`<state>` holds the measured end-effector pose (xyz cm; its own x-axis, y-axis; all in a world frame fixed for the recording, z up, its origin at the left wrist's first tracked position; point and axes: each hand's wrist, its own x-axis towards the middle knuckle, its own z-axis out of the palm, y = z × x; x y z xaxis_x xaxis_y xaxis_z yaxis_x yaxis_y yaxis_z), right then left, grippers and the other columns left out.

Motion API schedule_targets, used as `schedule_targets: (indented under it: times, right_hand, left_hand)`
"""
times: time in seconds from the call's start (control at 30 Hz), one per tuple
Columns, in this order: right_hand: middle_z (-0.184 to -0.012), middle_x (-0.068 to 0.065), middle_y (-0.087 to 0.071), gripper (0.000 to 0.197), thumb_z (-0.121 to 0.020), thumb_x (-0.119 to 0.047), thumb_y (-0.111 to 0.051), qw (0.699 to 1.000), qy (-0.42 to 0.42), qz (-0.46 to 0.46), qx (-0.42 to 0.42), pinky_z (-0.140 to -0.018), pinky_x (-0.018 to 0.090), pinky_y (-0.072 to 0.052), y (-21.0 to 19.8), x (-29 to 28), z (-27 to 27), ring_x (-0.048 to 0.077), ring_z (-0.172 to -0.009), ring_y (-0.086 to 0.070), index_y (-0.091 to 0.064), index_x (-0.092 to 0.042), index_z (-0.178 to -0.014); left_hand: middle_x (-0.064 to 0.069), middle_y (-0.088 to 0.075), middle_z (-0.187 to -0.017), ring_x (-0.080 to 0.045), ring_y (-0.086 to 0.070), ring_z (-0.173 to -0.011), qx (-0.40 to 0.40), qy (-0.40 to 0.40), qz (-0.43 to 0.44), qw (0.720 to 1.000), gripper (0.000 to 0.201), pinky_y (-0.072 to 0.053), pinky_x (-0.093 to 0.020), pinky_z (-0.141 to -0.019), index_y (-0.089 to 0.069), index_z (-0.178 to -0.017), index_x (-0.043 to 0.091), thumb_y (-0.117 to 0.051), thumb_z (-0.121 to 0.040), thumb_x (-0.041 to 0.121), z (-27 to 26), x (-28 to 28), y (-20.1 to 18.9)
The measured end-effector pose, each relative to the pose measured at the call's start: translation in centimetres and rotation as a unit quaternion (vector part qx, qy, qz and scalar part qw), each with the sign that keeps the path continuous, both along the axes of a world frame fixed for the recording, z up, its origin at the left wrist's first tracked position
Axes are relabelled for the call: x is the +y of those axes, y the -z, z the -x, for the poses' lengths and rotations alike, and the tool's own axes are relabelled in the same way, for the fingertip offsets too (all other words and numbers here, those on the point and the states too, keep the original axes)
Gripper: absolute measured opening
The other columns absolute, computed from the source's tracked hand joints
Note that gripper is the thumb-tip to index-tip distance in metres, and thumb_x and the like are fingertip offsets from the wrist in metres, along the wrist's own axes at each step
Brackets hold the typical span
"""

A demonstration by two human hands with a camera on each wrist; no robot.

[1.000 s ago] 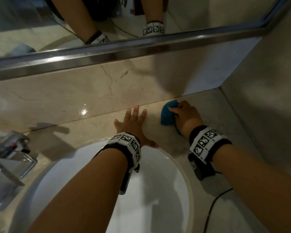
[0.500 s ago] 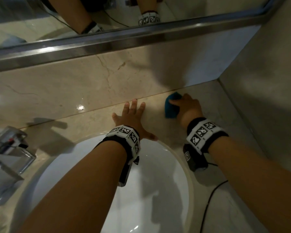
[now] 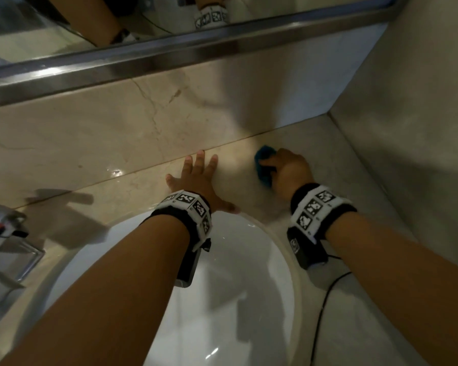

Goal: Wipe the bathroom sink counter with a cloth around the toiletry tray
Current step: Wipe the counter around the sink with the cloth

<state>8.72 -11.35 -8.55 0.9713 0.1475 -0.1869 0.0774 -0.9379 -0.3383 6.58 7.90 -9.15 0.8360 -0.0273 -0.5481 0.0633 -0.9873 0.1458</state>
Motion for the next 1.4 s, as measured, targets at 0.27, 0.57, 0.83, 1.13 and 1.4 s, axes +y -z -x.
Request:
schedule_targets:
  times: [0.27,0.57,0.83,1.13,1.4]
  right_hand:
    - [-0.127,0.008,-0.049,0.046,-0.089,-0.003,-0.045,0.994,-0.104,-0.029,0.035,-0.094,0.036,-0.036,0.2,0.7,4.9,0.029,-0.116,-0.044,-0.057,-0.025,-0.127]
    - [-0.136,0.011,-0.044,0.044,-0.091,-0.015,-0.052,1.000,0.001,0.012,0.020,-0.100,0.036,-0.040,2.0,-0.5,2.3,0.037,-0.118,-0.045,-0.049,-0.023,-0.134]
    - [-0.117,0.016,-0.055,0.034,-0.084,-0.039,-0.060,0.998,-0.063,-0.029,0.005,-0.092,0.040,-0.049,2.5,0.0,3.1,0.035,-0.104,-0.055,-0.057,-0.022,-0.113]
    - [-0.129,0.012,-0.047,0.048,-0.089,-0.011,-0.047,0.998,0.002,0.063,-0.008,-0.090,0.041,-0.042,1.2,-3.1,1.3,0.035,-0.112,-0.049,-0.049,-0.028,-0.133]
    - [-0.130,0.016,-0.045,0.032,-0.083,-0.036,-0.062,0.997,-0.051,0.019,0.046,-0.095,0.045,-0.045,1.6,-0.7,-3.4,0.037,-0.112,-0.051,-0.056,-0.027,-0.114]
  left_hand:
    - [0.007,0.021,-0.157,-0.021,0.013,-0.146,-0.005,-0.008,0.007,1.000,0.134,-0.009,-0.065,-0.111,0.012,-0.148,0.036,-0.069,-0.051,0.079,0.0,0.0,-0.1]
    - [0.008,0.019,-0.157,-0.022,0.012,-0.146,-0.006,-0.008,0.013,1.000,0.134,-0.008,-0.067,-0.110,0.011,-0.149,0.036,-0.070,-0.050,0.078,-0.1,-0.1,-0.4]
    - [-0.001,0.011,-0.158,-0.028,0.005,-0.146,-0.002,-0.008,-0.033,0.999,0.133,-0.014,-0.067,-0.109,0.002,-0.150,0.029,-0.073,-0.050,0.075,-0.5,-1.4,-1.5]
    - [0.001,0.027,-0.155,-0.027,0.020,-0.144,0.050,0.053,-0.023,0.997,0.137,-0.004,-0.069,-0.109,0.017,-0.148,0.034,-0.073,-0.053,0.073,-1.2,-3.8,-1.3]
    - [0.007,0.027,-0.155,-0.024,0.017,-0.145,0.037,0.040,-0.036,0.998,0.142,-0.013,-0.068,-0.109,0.018,-0.145,0.041,-0.075,-0.044,0.076,-1.6,-3.9,-1.0]
